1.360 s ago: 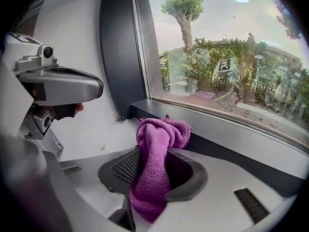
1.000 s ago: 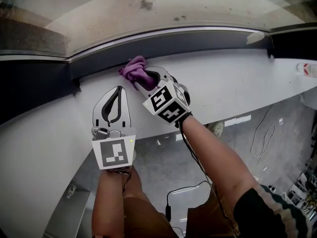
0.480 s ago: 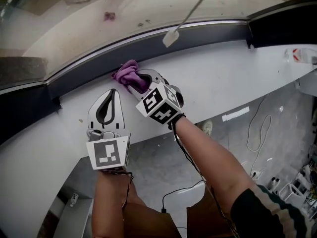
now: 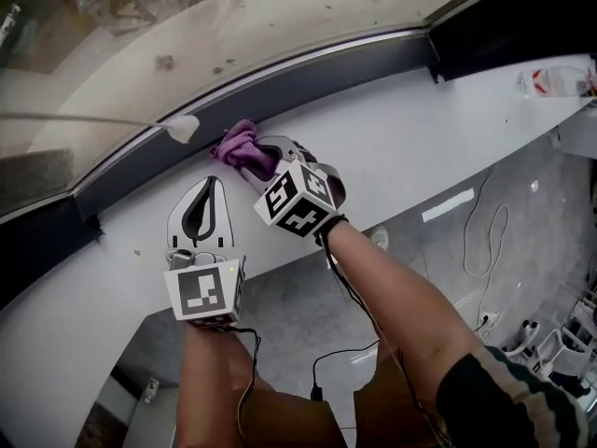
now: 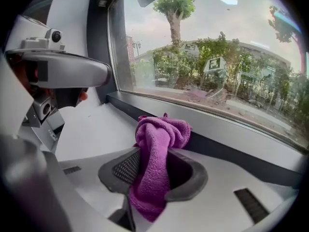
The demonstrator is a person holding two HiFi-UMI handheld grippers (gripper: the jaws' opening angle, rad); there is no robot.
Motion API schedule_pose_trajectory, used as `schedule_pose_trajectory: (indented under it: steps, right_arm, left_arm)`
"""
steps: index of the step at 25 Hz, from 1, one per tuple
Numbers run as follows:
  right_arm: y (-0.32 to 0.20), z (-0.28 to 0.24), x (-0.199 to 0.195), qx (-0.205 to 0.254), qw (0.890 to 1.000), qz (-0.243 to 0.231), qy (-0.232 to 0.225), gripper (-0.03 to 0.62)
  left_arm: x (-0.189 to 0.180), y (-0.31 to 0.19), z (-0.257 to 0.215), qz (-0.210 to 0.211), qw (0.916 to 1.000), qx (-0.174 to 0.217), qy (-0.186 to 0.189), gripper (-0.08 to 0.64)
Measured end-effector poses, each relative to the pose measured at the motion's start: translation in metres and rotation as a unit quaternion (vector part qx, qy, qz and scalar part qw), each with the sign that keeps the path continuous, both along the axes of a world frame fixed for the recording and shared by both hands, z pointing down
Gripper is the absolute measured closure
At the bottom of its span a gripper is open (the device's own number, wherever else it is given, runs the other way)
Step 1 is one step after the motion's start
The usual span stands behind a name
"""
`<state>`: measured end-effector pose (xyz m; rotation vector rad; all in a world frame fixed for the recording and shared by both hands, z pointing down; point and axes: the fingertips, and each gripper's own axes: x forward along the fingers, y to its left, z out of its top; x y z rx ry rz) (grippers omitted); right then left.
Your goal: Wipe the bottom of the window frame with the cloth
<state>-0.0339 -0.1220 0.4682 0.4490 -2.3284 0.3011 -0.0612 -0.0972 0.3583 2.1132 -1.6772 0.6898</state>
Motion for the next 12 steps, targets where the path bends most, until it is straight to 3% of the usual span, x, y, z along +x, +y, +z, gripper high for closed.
schedule_pose_trajectory:
  steps: [12]
  right_arm:
    - [-0.028,0.001,0.076,0.006,0.999,0.040,-0.001,0.437]
  left_arm:
    - [0.083,-0.033,0.006,0.042,0.9990,0.000,0.016,0.551]
